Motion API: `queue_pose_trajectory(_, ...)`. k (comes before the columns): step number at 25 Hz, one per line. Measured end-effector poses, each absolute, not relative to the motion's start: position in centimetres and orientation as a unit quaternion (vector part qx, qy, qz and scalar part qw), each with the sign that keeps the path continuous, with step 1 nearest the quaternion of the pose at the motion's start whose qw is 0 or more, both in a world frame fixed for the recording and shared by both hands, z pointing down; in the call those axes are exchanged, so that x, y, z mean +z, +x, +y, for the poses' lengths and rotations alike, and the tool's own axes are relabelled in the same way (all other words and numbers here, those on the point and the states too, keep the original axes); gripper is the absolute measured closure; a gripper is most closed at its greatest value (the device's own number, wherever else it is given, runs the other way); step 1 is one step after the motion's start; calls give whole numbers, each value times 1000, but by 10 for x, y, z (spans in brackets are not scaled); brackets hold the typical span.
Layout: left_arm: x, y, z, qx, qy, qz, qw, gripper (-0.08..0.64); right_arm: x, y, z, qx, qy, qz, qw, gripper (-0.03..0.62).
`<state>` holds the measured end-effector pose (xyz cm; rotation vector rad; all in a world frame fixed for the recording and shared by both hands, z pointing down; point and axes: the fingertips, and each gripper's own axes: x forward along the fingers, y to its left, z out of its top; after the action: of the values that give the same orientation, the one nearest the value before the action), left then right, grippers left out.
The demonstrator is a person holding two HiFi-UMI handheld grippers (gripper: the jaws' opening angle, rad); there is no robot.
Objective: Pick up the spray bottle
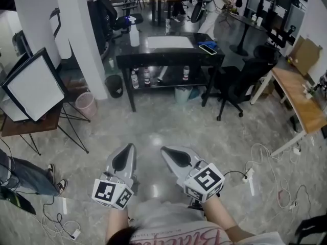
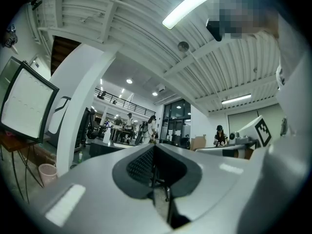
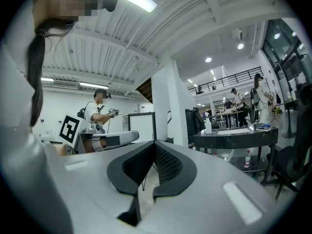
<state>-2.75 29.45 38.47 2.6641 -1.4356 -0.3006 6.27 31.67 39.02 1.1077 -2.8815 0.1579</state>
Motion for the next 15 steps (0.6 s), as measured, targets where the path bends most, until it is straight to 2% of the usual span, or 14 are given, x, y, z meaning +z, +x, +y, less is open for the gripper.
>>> queue_pose_trajectory(7,399,-20,270,-94,871,-478,68,561,394,70,293,60,345,-936,20,591)
queue_pose_trajectory(15,395,-15,188,-91,885,-453,53,561,396,77,216,56,363,-930,13,591)
